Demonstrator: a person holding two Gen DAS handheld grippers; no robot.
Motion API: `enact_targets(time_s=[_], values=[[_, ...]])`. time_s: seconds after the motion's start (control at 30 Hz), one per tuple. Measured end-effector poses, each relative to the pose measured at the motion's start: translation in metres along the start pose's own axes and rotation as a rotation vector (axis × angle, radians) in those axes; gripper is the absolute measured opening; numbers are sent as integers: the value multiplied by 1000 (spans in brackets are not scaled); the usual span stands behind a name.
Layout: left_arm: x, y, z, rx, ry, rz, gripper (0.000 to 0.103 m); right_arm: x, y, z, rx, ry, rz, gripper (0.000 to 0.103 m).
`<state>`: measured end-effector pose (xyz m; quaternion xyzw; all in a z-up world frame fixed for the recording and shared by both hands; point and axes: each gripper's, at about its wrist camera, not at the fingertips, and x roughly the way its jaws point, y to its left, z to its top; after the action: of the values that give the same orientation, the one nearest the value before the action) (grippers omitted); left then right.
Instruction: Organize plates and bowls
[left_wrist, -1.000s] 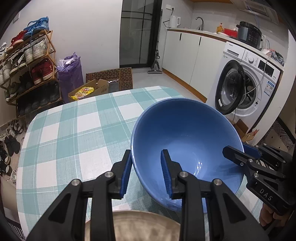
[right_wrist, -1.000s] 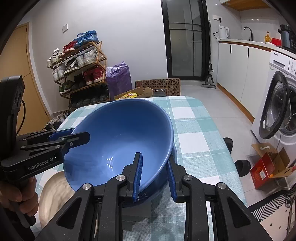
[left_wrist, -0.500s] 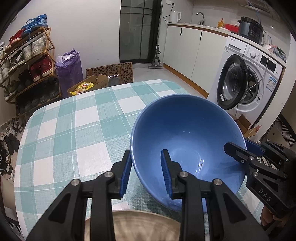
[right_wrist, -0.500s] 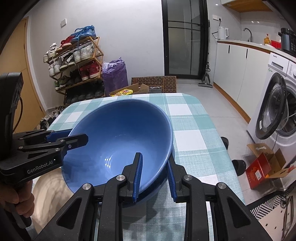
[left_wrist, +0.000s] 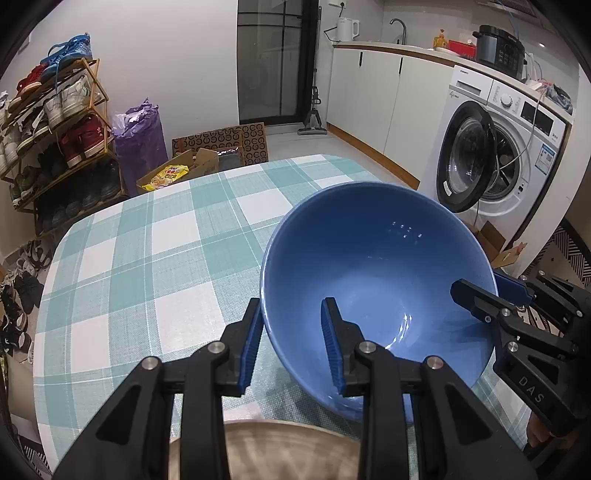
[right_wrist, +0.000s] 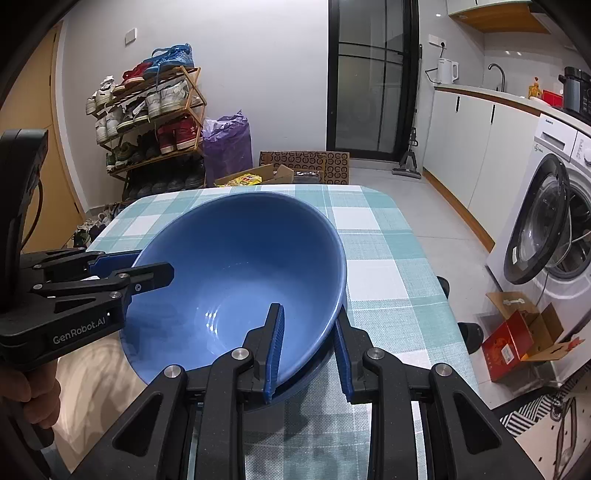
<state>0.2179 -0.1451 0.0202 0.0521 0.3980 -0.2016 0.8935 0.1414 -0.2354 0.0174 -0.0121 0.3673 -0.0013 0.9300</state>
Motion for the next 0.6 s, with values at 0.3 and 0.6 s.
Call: enact_targets(time_s=[0.3,0.6], values=[[4,-1,-4,13,12,1,33,0,0,-3,-17,1,-1,28],[6,-1,-7,18,37,-11,44,-1,-7,-4,-10,-2,20,35]])
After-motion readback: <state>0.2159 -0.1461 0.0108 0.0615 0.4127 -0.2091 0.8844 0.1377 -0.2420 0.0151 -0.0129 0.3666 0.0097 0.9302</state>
